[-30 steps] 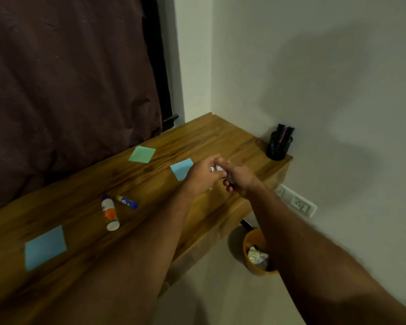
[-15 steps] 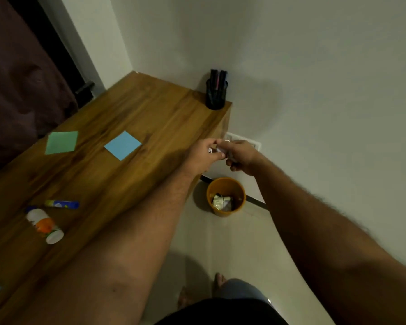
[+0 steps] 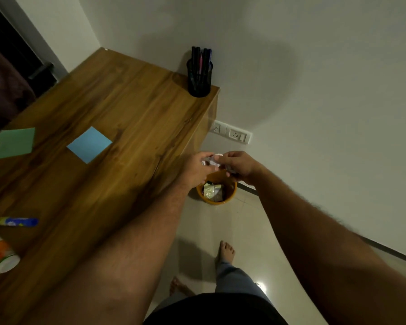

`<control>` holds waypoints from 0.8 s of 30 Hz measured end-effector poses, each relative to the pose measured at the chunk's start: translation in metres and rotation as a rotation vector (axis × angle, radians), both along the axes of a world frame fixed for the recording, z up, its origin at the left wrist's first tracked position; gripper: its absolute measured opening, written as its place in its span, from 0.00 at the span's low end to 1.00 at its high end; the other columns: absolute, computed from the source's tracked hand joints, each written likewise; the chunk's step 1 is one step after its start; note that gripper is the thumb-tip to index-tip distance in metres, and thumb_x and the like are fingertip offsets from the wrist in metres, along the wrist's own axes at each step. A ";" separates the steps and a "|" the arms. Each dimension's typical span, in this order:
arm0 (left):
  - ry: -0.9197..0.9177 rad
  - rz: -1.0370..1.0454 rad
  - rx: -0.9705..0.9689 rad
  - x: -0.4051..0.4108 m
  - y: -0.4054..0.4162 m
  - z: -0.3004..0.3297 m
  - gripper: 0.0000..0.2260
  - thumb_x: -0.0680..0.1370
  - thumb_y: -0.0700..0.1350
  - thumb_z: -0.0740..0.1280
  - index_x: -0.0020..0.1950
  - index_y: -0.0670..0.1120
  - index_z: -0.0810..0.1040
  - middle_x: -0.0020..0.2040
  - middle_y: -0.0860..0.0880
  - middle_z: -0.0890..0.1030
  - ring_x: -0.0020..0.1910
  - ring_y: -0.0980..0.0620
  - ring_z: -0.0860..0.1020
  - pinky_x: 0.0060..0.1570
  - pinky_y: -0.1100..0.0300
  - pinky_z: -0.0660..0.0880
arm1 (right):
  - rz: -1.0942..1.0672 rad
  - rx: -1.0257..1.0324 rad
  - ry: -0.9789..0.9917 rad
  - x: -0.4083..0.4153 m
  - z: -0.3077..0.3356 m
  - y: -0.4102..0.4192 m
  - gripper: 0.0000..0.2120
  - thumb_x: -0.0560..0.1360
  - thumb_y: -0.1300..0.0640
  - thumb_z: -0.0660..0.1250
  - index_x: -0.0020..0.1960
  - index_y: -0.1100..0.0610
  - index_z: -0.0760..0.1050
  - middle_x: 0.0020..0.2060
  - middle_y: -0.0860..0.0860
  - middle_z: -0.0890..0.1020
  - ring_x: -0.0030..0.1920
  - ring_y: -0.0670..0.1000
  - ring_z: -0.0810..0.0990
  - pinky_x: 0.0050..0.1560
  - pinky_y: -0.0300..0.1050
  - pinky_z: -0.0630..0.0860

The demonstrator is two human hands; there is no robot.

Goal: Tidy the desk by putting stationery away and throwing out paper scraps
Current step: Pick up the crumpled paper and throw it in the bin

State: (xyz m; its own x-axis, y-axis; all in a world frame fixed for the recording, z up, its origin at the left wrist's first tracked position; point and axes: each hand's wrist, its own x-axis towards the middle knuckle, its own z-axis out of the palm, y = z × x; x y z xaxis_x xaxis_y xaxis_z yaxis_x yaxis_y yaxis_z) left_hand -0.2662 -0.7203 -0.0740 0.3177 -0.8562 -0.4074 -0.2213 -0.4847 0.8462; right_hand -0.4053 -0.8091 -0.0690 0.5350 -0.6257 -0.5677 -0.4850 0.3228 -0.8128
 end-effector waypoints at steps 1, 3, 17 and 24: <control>0.017 0.009 0.006 -0.003 -0.007 -0.006 0.23 0.75 0.41 0.71 0.70 0.48 0.72 0.54 0.43 0.80 0.32 0.55 0.74 0.26 0.66 0.72 | 0.013 0.019 0.019 0.000 -0.006 -0.008 0.18 0.74 0.46 0.72 0.46 0.62 0.76 0.27 0.57 0.72 0.22 0.50 0.67 0.23 0.37 0.64; 0.041 0.036 0.006 -0.007 -0.021 -0.018 0.25 0.75 0.39 0.72 0.71 0.45 0.71 0.59 0.40 0.79 0.39 0.48 0.80 0.31 0.65 0.75 | 0.031 0.051 0.027 0.001 -0.019 -0.021 0.16 0.73 0.47 0.72 0.45 0.61 0.76 0.27 0.57 0.72 0.21 0.49 0.68 0.24 0.37 0.63; 0.493 0.734 0.323 -0.031 -0.097 -0.118 0.16 0.77 0.51 0.69 0.58 0.41 0.76 0.51 0.42 0.79 0.47 0.46 0.79 0.35 0.58 0.79 | -0.268 0.346 0.025 -0.003 -0.125 -0.081 0.07 0.75 0.55 0.70 0.50 0.58 0.77 0.47 0.58 0.82 0.44 0.55 0.83 0.37 0.46 0.80; 0.667 0.827 0.378 -0.017 -0.137 -0.190 0.18 0.78 0.42 0.66 0.67 0.40 0.72 0.63 0.38 0.76 0.57 0.41 0.77 0.35 0.56 0.76 | -0.355 0.361 -0.009 0.011 -0.202 -0.103 0.10 0.75 0.54 0.69 0.52 0.58 0.78 0.45 0.58 0.84 0.43 0.56 0.83 0.35 0.43 0.79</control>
